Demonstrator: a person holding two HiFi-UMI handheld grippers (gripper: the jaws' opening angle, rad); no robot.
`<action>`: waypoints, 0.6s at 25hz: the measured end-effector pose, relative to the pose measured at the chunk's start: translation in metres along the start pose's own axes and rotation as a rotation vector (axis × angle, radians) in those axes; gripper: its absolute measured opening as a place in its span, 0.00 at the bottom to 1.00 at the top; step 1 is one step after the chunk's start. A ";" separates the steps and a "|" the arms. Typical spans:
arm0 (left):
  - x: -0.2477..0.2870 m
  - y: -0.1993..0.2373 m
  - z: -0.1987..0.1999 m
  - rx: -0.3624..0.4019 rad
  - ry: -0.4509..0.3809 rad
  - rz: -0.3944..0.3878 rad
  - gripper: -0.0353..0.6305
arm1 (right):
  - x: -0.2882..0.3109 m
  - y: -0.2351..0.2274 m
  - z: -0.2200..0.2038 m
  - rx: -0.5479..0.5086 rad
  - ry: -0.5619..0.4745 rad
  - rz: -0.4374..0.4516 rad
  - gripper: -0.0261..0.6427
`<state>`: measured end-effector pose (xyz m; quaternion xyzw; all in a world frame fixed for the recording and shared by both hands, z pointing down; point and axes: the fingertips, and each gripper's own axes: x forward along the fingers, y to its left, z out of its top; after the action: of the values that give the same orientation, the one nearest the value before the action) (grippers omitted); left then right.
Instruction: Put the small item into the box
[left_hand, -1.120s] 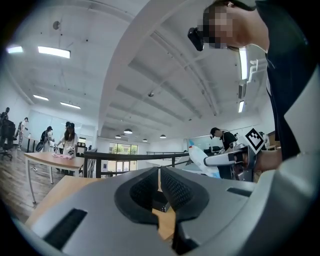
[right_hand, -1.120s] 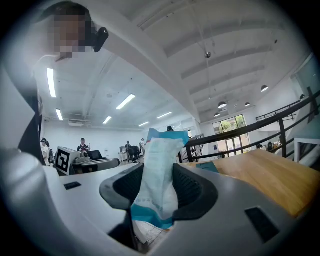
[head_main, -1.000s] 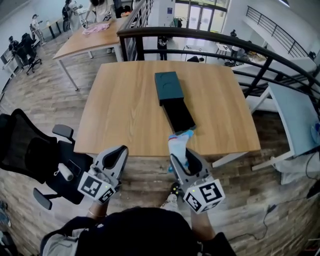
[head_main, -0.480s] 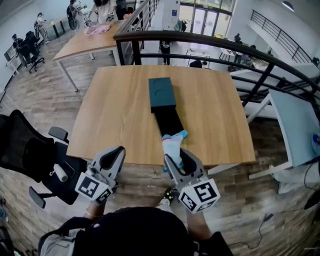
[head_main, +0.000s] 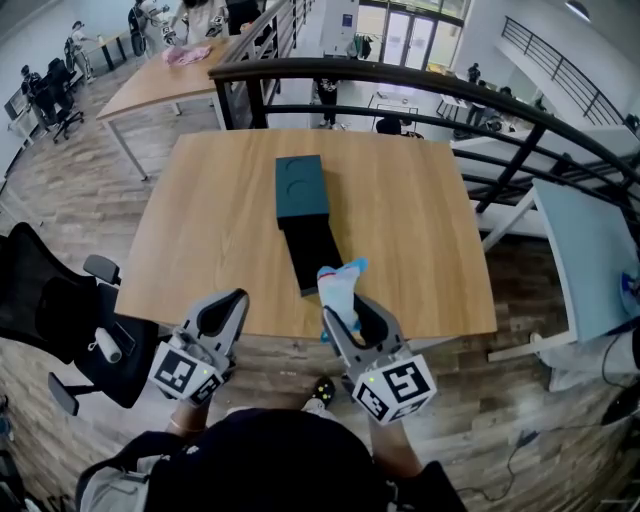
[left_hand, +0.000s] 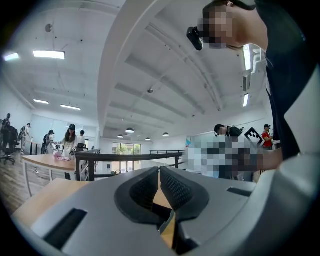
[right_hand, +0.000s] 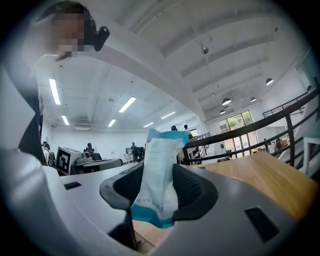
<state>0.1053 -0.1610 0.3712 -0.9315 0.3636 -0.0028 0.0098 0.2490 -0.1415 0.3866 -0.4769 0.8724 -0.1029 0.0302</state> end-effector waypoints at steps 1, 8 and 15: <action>0.005 -0.003 -0.001 -0.001 0.002 -0.001 0.09 | -0.002 -0.005 0.000 0.000 -0.002 0.001 0.32; 0.022 -0.016 -0.011 -0.011 0.017 0.008 0.09 | -0.005 -0.029 -0.011 0.019 0.007 0.009 0.32; 0.030 -0.002 -0.019 0.006 0.038 0.011 0.09 | 0.011 -0.038 -0.018 0.036 0.013 0.015 0.32</action>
<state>0.1287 -0.1805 0.3904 -0.9292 0.3690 -0.0215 0.0057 0.2717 -0.1680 0.4128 -0.4690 0.8741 -0.1216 0.0339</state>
